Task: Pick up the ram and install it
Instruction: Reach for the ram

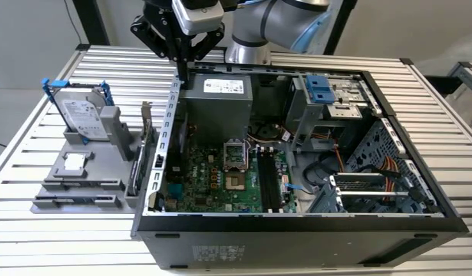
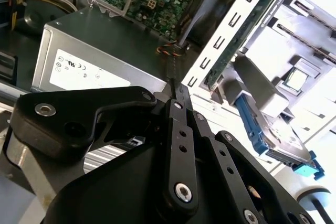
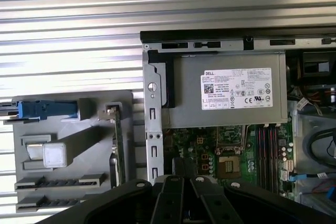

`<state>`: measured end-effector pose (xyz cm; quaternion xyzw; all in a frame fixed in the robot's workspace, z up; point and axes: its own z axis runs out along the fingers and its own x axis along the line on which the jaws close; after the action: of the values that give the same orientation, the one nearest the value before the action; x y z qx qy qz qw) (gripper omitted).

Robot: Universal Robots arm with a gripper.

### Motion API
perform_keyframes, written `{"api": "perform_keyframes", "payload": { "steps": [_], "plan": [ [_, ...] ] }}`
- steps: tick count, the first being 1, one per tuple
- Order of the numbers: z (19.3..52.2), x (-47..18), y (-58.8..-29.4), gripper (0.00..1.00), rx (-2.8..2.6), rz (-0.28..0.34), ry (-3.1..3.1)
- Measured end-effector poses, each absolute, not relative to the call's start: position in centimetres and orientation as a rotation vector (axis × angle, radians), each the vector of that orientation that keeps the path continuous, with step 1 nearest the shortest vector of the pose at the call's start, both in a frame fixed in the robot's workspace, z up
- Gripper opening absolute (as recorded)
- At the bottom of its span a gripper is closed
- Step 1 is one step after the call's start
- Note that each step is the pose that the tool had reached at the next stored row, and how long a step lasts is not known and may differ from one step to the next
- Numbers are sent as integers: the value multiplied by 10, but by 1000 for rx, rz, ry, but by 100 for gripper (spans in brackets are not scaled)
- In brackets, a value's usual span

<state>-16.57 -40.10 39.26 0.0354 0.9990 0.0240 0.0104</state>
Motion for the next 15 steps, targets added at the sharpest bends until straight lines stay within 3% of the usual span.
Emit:
{"api": "perform_keyframes", "payload": {
  "steps": [15],
  "plan": [
    [393,-173,-401,0,111,75,3118]
  ]
}}
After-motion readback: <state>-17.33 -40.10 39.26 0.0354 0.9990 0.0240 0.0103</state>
